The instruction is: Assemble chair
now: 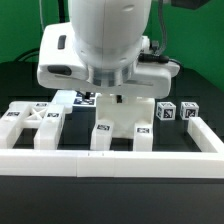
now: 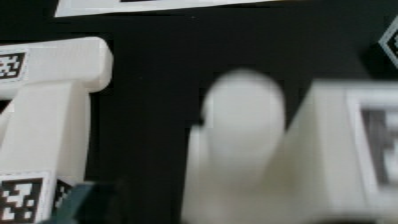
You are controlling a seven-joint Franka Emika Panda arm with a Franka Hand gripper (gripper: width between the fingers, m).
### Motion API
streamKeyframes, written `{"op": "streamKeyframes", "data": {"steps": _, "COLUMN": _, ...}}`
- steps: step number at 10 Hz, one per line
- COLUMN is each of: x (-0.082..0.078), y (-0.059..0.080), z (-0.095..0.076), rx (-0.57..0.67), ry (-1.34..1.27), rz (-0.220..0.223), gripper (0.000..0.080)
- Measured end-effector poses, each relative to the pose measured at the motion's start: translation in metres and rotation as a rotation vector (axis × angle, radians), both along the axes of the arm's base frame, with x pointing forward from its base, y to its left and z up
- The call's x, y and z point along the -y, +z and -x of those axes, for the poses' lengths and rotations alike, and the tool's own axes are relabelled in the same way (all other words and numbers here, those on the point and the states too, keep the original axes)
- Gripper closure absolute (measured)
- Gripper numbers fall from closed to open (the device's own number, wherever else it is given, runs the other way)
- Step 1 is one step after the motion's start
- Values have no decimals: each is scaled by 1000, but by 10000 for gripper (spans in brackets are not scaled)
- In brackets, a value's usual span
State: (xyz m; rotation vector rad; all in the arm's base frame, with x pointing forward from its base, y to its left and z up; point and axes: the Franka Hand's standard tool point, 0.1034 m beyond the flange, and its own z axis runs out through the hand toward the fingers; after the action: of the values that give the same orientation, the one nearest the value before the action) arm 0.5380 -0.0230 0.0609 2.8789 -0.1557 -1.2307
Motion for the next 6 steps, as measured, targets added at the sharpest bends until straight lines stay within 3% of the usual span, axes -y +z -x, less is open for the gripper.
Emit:
{"op": "streamKeyframes", "data": {"steps": 1, "x": 2, "y": -1, "z": 1, "rx": -3, "ry": -6, "rz": 4, "gripper": 244}}
{"op": "streamKeyframes", "data": {"steps": 2, "x": 3, "y": -3, "z": 1, "rx": -5, "ry": -8, "rz": 5, "gripper": 169}}
{"op": "streamKeyframes", "data": {"steps": 6, "x": 14, "y": -2, "z": 1, "rx": -4, "ry": -27, "rz": 3, "gripper": 151}}
